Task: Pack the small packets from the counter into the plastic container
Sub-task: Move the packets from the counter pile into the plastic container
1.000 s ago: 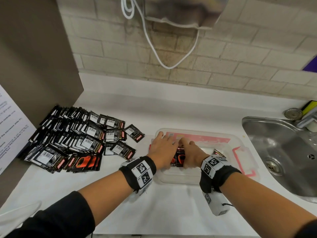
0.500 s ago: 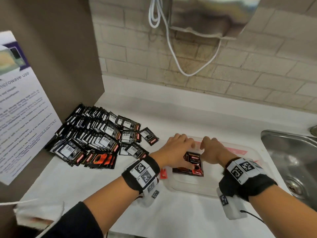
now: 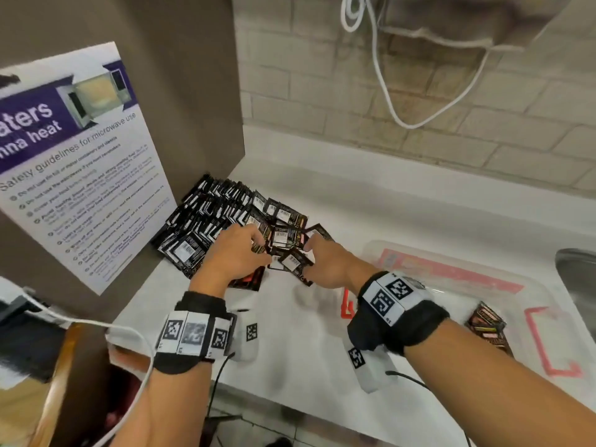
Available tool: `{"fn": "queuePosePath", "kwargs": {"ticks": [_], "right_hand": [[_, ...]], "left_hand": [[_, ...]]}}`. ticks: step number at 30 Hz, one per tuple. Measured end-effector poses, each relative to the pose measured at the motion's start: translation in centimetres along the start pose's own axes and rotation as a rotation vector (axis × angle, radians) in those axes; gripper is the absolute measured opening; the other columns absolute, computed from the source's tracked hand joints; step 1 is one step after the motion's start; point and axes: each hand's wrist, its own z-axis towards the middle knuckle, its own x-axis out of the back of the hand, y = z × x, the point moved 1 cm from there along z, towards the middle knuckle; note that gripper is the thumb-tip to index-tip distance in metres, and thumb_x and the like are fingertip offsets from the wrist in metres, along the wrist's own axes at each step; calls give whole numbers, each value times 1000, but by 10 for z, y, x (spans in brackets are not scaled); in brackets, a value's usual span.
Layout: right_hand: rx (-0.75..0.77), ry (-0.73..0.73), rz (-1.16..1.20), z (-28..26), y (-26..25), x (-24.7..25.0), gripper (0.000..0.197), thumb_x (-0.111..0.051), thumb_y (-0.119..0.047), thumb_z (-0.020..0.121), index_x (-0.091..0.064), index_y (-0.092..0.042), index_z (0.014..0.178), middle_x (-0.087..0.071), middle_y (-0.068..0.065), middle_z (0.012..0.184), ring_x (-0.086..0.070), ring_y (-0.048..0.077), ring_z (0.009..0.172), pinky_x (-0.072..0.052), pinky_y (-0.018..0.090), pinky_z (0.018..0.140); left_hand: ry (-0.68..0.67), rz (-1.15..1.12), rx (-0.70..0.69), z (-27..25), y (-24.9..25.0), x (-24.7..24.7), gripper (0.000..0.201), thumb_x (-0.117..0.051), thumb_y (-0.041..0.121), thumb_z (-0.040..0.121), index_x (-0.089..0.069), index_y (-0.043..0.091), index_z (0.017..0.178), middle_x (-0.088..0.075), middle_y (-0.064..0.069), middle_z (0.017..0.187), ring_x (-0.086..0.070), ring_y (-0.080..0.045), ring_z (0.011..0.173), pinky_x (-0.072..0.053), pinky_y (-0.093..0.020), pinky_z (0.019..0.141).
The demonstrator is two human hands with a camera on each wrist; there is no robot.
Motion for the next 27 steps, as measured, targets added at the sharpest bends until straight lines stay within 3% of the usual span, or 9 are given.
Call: {"fn": "queuePosePath", "kwargs": {"ticks": [2,5,10,14,17,20,24,27], "right_hand": [[-49,-48,-42,8,-5,-10,66,-54,-18,97,-19,-5,151,-41,18,145,-46,32,129,-43,34,90],[-110,-64,-80,19,-12,-25,65,-55,-20,97,-20,-3,149,-42,20,142,-48,35,126,-47,40,97],[-171,77,-140,38,-19,-51,58,-59,-20,93,-33,-5,142,-38,22,142,-39,38,131,-38,44,105],[-258,163,-317,46,-21,-68,58,-65,-15,90,-35,-15,139,-39,15,136,-41,31,124,-43,45,98],[-190,167,-338,44,-17,-69,63,-66,-15,90,-31,-15,142,-37,15,137,-40,32,124,-44,44,97],[-132,172,-339,38,-17,-65,51,-58,-13,94,-33,-9,138,-43,17,134,-45,32,121,-47,42,95],[10,226,-341,29,-21,-47,38,-55,-3,93,-45,-1,130,-56,19,124,-59,34,113,-53,38,89],[65,286,-284,23,-23,-26,25,-58,0,89,-58,-1,115,-63,16,111,-64,31,103,-50,31,73]], "left_hand": [[-34,39,72,-3,-15,0,34,-81,33,78,-58,26,103,-51,-4,113,-50,-27,114,-47,-46,97],[-74,108,156,-6,-29,-7,46,-82,34,76,-55,29,113,-44,-7,125,-38,-31,126,-43,-46,101],[-116,101,197,-6,-42,-21,64,-77,24,79,-50,35,135,-29,-3,114,-25,-34,127,-35,-46,103],[-119,75,200,-5,-46,-23,58,-73,12,81,-54,33,131,-31,-5,118,-26,-36,128,-35,-50,106],[-91,17,186,-6,-48,-20,48,-73,10,82,-58,32,122,-32,-3,112,-34,-34,123,-39,-46,101],[-56,-36,173,-8,-49,-19,45,-78,15,80,-58,31,118,-36,-5,114,-42,-34,118,-43,-45,101],[22,-69,152,-8,-41,-14,46,-81,16,77,-57,28,115,-44,-8,113,-54,-31,102,-51,-41,89],[40,-91,100,-5,-29,-12,48,-82,11,77,-60,22,117,-54,-4,96,-55,-15,75,-45,-23,60]]}}
